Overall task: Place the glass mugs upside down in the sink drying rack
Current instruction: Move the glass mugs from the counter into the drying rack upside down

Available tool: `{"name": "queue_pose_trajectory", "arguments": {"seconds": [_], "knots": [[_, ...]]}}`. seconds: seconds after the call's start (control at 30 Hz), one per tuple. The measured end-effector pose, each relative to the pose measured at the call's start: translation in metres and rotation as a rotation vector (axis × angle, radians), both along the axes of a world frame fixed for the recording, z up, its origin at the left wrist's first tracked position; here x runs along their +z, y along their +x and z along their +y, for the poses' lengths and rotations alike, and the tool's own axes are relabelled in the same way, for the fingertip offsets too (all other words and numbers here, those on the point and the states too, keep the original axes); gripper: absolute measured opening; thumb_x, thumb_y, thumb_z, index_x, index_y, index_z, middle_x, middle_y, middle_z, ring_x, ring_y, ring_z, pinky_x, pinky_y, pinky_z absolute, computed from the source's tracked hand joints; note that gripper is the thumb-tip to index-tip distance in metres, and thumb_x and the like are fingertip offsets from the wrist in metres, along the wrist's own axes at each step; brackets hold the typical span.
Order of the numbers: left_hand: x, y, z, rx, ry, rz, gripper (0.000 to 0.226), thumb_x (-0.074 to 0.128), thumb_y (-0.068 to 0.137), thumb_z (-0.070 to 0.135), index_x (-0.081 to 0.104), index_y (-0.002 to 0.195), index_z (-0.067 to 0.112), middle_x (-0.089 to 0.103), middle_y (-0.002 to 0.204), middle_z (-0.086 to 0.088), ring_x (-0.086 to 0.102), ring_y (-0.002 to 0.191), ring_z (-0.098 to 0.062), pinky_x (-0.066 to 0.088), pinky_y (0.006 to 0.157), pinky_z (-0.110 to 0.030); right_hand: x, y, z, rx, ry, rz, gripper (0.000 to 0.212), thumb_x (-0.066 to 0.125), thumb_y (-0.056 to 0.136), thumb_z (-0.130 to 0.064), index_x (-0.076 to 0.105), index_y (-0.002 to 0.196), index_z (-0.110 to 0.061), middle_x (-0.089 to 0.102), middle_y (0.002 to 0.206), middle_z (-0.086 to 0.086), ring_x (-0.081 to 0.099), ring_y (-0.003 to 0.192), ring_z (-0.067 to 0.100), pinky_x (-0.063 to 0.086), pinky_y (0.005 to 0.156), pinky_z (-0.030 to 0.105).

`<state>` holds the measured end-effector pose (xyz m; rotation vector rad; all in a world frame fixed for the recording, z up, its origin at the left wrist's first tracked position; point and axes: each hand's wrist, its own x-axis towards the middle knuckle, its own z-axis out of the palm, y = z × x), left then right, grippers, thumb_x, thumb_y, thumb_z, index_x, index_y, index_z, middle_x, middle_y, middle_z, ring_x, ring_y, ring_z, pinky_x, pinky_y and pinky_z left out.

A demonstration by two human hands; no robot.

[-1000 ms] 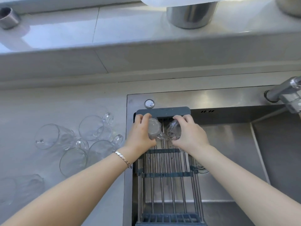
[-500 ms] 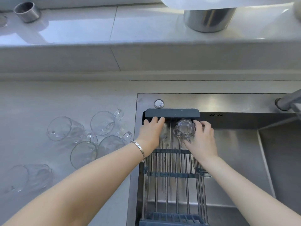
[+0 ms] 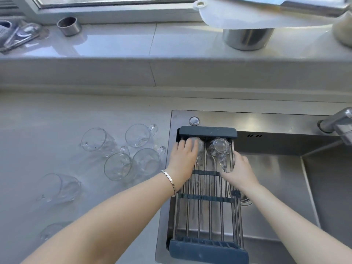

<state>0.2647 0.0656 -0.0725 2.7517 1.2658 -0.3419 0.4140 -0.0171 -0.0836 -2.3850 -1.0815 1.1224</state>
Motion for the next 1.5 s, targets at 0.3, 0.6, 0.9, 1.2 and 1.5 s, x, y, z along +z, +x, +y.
{"name": "queue_pose_trajectory", "arguments": {"seconds": [0.3, 0.6, 0.9, 1.2, 1.5], "knots": [[0.048, -0.139, -0.015, 0.394, -0.021, -0.195, 0.077, 0.060, 0.081, 0.019, 0.021, 0.147, 0.014, 0.020, 0.152, -0.012, 0.023, 0.140, -0.031, 0.020, 0.115, -0.038, 0.029, -0.108, 0.003, 0.300, 0.238, 0.057, 0.068, 0.069, 0.080, -0.020, 0.037, 0.139, -0.012, 0.042, 0.142, 0.005, 0.039, 0.133, 0.017, 0.029, 0.109, 0.026], [0.033, -0.189, 0.010, 0.571, -0.340, -0.330, 0.090, 0.074, 0.074, 0.031, 0.020, 0.146, 0.021, 0.027, 0.149, -0.003, 0.041, 0.132, -0.023, 0.041, 0.100, -0.037, -0.017, -0.208, 0.043, -0.267, 0.355, 0.266, 0.086, 0.085, 0.058, -0.019, 0.042, 0.133, -0.012, 0.045, 0.135, 0.009, 0.037, 0.129, 0.027, 0.033, 0.110, 0.038], [0.034, -0.196, -0.025, 0.564, -0.364, -0.569, 0.087, 0.081, 0.062, 0.019, 0.040, 0.138, 0.017, 0.044, 0.128, -0.003, 0.047, 0.122, -0.020, 0.041, 0.100, -0.029, 0.022, -0.143, -0.043, -0.036, 0.209, 0.226, 0.070, 0.081, 0.062, -0.016, 0.047, 0.124, -0.019, 0.047, 0.121, 0.000, 0.048, 0.110, 0.015, 0.039, 0.084, 0.022], [0.047, -0.175, -0.043, 0.447, -0.422, -0.641, 0.086, 0.082, 0.062, 0.017, 0.041, 0.137, 0.022, 0.040, 0.117, 0.007, 0.047, 0.120, -0.016, 0.037, 0.099, -0.023, 0.006, -0.092, -0.037, -0.151, -0.224, 0.069, 0.070, 0.063, 0.073, -0.047, 0.035, 0.127, -0.012, 0.053, 0.114, 0.007, 0.057, 0.093, 0.024, 0.050, 0.079, 0.036], [0.046, -0.167, -0.049, 0.433, -0.459, -0.596, 0.084, 0.078, 0.066, 0.020, 0.037, 0.139, 0.025, 0.033, 0.114, 0.014, 0.043, 0.120, -0.010, 0.029, 0.093, -0.011, -0.020, -0.105, 0.028, -0.224, -0.195, -0.180, 0.079, 0.060, 0.077, -0.059, 0.036, 0.132, -0.007, 0.049, 0.130, 0.019, 0.059, 0.105, 0.037, 0.042, 0.069, 0.032]]}}
